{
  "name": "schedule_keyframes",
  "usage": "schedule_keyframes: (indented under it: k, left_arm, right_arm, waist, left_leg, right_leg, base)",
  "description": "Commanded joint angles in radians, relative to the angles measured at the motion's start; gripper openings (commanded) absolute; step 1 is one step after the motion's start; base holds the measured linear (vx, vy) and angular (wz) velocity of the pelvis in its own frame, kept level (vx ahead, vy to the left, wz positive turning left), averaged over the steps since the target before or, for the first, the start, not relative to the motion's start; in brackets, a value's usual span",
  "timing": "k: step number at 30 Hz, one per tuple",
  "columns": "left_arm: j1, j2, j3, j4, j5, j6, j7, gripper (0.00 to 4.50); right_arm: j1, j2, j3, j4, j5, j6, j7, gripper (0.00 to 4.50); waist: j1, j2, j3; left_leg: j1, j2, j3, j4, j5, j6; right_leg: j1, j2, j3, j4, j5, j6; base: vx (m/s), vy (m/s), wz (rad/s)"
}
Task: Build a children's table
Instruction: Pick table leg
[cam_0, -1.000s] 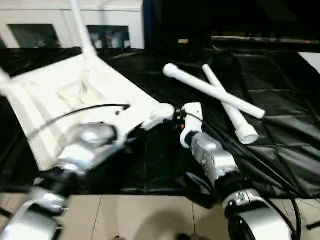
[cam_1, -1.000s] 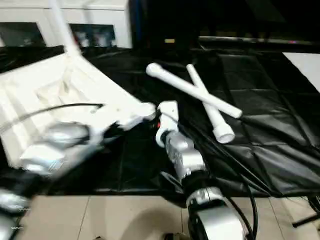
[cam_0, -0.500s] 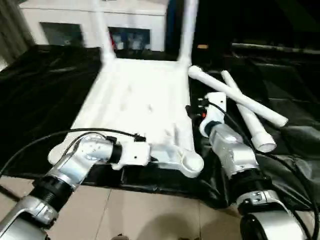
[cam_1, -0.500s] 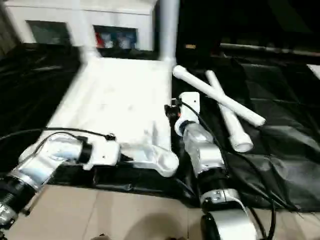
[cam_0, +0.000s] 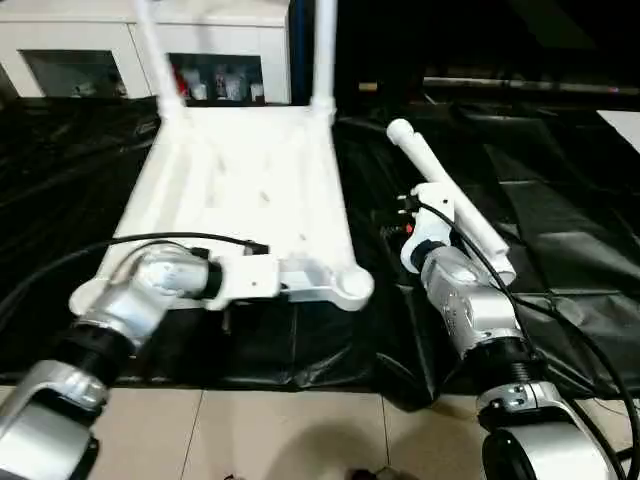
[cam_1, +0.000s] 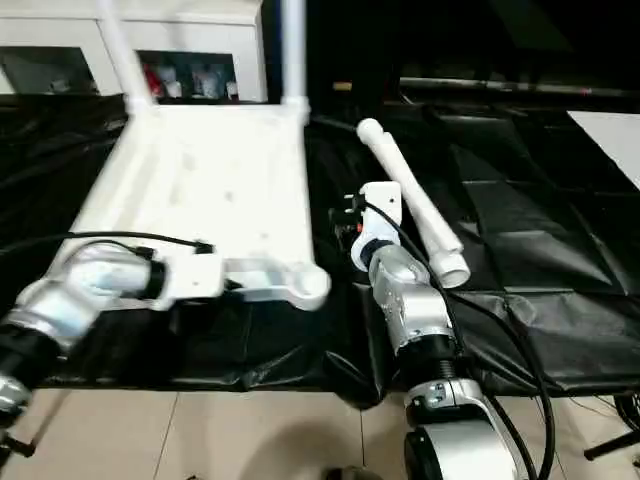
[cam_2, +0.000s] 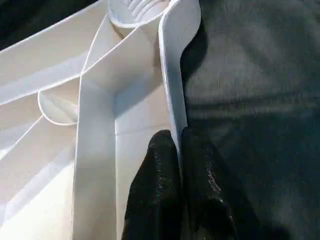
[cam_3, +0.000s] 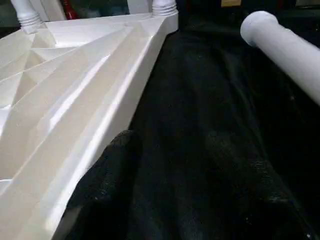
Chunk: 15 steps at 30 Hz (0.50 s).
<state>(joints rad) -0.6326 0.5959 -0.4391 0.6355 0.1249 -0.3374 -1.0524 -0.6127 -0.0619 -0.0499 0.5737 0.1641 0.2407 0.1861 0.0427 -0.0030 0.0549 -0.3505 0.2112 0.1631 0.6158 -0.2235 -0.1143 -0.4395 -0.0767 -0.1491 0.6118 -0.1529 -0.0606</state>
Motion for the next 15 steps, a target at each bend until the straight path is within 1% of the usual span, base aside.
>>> schedule_keyframes:
  k: [1,2,3,4,5,6,8,9,10,11,12,13,14,15]
  left_arm:
    - [-0.038,0.038,0.039,-0.012,-0.009,-0.069,-0.022,0.62]
    - [-0.036,0.047,0.04,-0.015,-0.019,-0.075,-0.041,0.67]
    - [-0.036,0.056,0.043,-0.017,-0.029,-0.075,-0.057,0.78]
    - [-0.038,0.061,0.046,-0.018,-0.029,-0.09,-0.053,0.78]
    - [-0.037,0.068,0.065,-0.03,-0.042,-0.105,-0.053,1.02]
    - [-0.034,0.072,0.075,-0.039,-0.053,-0.107,-0.056,1.08]
    - [-0.024,0.083,0.094,-0.064,-0.084,-0.105,-0.073,1.24]
    - [-0.014,0.086,0.112,-0.093,-0.115,-0.089,-0.086,1.36]
    - [-0.003,0.091,0.125,-0.118,-0.139,-0.069,-0.1,1.47]
    - [0.012,0.096,0.144,-0.153,-0.173,-0.035,-0.114,1.53]
    - [0.021,0.096,0.158,-0.173,-0.196,-0.018,-0.117,1.59]
    - [0.034,0.094,0.182,-0.206,-0.231,0.025,-0.109,1.69]
    - [0.047,0.085,0.216,-0.246,-0.273,0.092,-0.08,1.81]
    - [0.07,0.052,0.295,-0.317,-0.332,0.245,0.032,1.99]
  right_arm:
    - [0.012,0.003,0.001,-0.036,0.002,0.018,0.007,2.38]
    - [0.014,0.004,0.003,-0.04,0.002,0.019,0.006,2.38]
    - [0.017,0.006,0.004,-0.046,0.001,0.021,0.008,2.38]
    - [0.02,0.007,0.005,-0.051,0.001,0.023,0.009,2.38]
    - [0.026,0.01,0.006,-0.069,0.006,0.032,0.011,2.38]
    - [0.029,0.011,0.006,-0.079,0.01,0.037,0.013,2.38]
    - [0.038,0.012,0.007,-0.105,0.017,0.048,0.019,2.38]
    - [0.044,0.011,0.006,-0.123,0.022,0.056,0.022,2.38]
    - [0.05,0.01,0.005,-0.139,0.027,0.062,0.025,2.38]
    - [0.057,0.008,0.003,-0.16,0.031,0.072,0.027,2.38]
    - [0.063,0.007,0.003,-0.174,0.033,0.078,0.028,2.38]
    - [0.071,0.005,0.004,-0.195,0.035,0.086,0.029,2.38]
    - [0.081,0.001,0.008,-0.223,0.033,0.097,0.029,2.38]
    - [0.105,-0.005,0.013,-0.286,0.031,0.113,0.024,2.38]
  waist:
    - [0.013,0.004,-0.082]
    - [0.014,0.005,-0.082]
    - [0.013,0.005,-0.081]
    - [0.016,0.006,-0.079]
    - [0.02,0.006,-0.078]
    - [0.023,0.007,-0.077]
    - [0.028,0.007,-0.077]
    - [0.03,0.007,-0.076]
    - [0.034,0.007,-0.074]
    - [0.036,0.007,-0.074]
    - [0.038,0.007,-0.072]
    - [0.04,0.014,-0.07]
    - [0.041,0.013,-0.071]
    - [0.042,0.02,-0.07]
  left_leg:
    - [-0.01,0.016,0.0,-0.07,-0.013,0.043]
    - [-0.009,0.017,-0.001,-0.071,-0.013,0.043]
    - [-0.007,0.019,0.0,-0.072,-0.017,0.041]
    - [-0.004,0.019,0.0,-0.073,-0.028,0.038]
    - [-0.002,0.019,0.002,-0.073,-0.035,0.034]
    - [-0.002,0.02,0.002,-0.074,-0.04,0.03]
    - [-0.001,0.021,0.001,-0.075,-0.053,0.019]
    - [0.0,0.023,0.001,-0.076,-0.06,0.014]
    - [0.001,0.024,0.001,-0.077,-0.072,0.004]
    - [0.003,0.024,0.002,-0.078,-0.078,-0.001]
    - [0.001,0.024,0.002,-0.079,-0.08,-0.002]
    - [0.003,0.022,0.003,-0.079,-0.098,-0.009]
    - [0.005,0.024,0.004,-0.078,-0.112,-0.018]
    - [0.003,0.023,0.004,-0.078,-0.121,-0.026]
  right_leg:
    - [0.091,-0.076,0.08,-0.054,-0.165,-0.12]
    - [0.091,-0.077,0.08,-0.053,-0.161,-0.123]
    - [0.09,-0.077,0.081,-0.052,-0.155,-0.129]
    - [0.089,-0.078,0.082,-0.054,-0.164,-0.132]
    - [0.088,-0.078,0.083,-0.055,-0.173,-0.131]
    - [0.089,-0.079,0.083,-0.056,-0.18,-0.129]
    - [0.089,-0.081,0.083,-0.056,-0.198,-0.124]
    - [0.087,-0.08,0.083,-0.056,-0.206,-0.123]
    - [0.089,-0.084,0.085,-0.056,-0.221,-0.119]
    - [0.087,-0.083,0.085,-0.056,-0.234,-0.117]
    - [0.087,-0.083,0.085,-0.058,-0.241,-0.114]
    - [0.084,-0.082,0.084,-0.062,-0.269,-0.107]
    - [0.086,-0.082,0.084,-0.061,-0.28,-0.102]
    - [0.087,-0.079,0.083,-0.06,-0.286,-0.1]
  base:
    - [0.0,0.0,0.0]
    - [0.0,0.0,0.0]
    - [0.0,0.0,0.0]
    - [0.0,0.0,0.0]
    - [0.0,0.0,0.0]
    - [0.0,0.0,0.0]
    - [0.0,0.0,0.0]
    - [0.0,0.0,0.0]
    - [0.0,0.0,0.0]
    - [0.0,0.0,0.0]
    - [0.0,0.0,0.0]
    - [0.0,0.0,0.0]
    - [0.0,0.0,0.0]
    - [0.0,0.0,0.0]
